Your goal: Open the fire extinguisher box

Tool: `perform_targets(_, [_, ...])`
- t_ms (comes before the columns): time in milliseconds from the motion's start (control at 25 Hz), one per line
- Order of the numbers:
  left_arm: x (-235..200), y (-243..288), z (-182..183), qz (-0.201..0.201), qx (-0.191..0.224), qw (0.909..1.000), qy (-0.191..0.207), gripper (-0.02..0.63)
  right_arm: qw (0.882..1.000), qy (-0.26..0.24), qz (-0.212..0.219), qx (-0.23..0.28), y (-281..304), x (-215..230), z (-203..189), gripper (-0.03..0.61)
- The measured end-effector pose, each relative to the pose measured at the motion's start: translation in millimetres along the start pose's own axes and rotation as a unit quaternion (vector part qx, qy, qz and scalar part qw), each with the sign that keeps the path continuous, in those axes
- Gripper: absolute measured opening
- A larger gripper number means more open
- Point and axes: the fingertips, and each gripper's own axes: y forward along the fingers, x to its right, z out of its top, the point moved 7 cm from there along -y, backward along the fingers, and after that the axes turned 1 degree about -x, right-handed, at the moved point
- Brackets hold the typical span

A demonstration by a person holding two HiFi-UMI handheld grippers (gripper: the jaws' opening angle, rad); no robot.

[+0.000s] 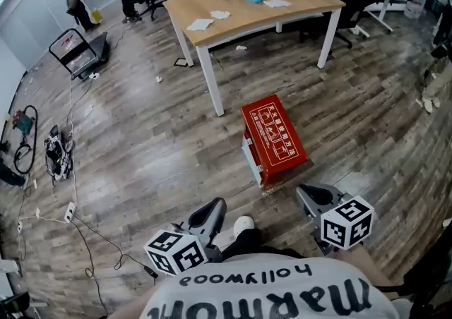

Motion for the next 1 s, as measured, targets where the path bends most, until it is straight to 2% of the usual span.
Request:
perform_targets(440, [-58, 51, 62, -0.022, -0.02, 0.9996, -0.004, 0.015, 1.0, 0.014, -0.024, 0.004, 63, 18, 49, 0.011])
perform_targets(720, [-78, 79, 78, -0.039, -0.035, 0.9986, -0.008, 0.015, 0.999, 0.026, -0.04, -0.009, 84, 30, 55, 0.011])
perform_targets(1000, [-94, 98, 90, -0.038, -0.037, 0.9982, -0.026, 0.015, 0.998, 0.028, -0.049, -0.023, 95, 42, 63, 0.011])
